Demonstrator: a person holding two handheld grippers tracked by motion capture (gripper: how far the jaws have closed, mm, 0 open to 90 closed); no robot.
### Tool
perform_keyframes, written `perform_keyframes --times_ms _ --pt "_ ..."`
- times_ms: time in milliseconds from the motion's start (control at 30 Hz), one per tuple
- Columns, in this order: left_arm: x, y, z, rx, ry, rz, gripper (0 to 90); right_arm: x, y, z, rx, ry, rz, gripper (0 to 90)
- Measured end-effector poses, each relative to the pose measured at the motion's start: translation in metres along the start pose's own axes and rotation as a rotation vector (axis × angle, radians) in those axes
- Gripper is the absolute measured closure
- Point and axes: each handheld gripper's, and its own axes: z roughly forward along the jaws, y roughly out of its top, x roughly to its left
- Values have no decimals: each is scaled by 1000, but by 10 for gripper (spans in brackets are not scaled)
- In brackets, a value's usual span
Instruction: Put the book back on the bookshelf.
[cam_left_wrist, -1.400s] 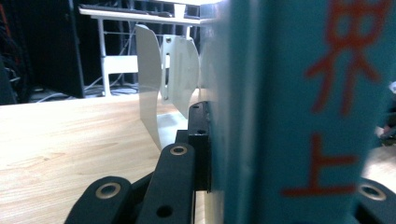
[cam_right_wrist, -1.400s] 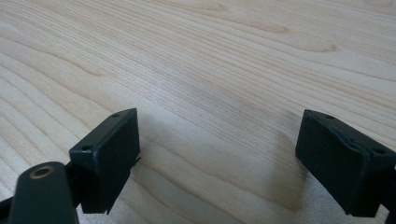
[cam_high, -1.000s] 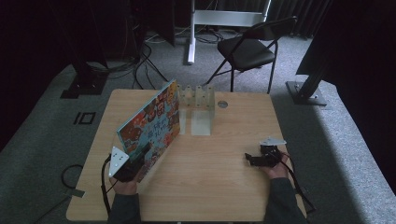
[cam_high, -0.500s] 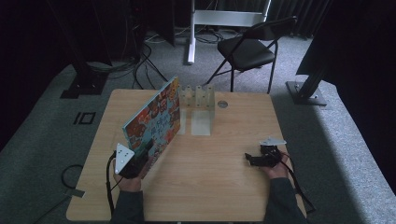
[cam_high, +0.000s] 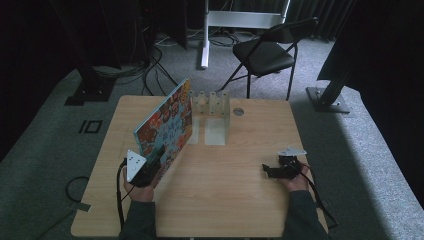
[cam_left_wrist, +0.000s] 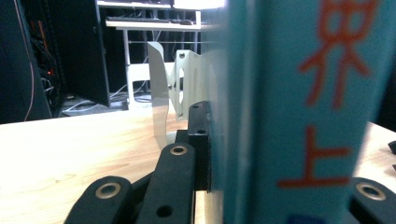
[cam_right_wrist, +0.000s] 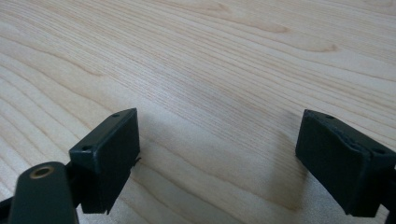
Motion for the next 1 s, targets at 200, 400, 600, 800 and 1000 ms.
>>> perform_keyframes --times_ms 200,400,600,800,1000 --pt "-2 2 5 -4 13 -4 811 0 0 0 0 0 0 134" --pt "-2 3 8 -7 29 -10 811 0 0 0 0 0 0 134" --pt "-3 4 11 -9 50 -25 811 0 0 0 0 0 -1 133" --pt "-5 6 15 -19 76 -32 810 0 0 0 0 0 0 133" --pt "-7 7 17 -21 113 -25 810 0 0 0 0 0 0 133"
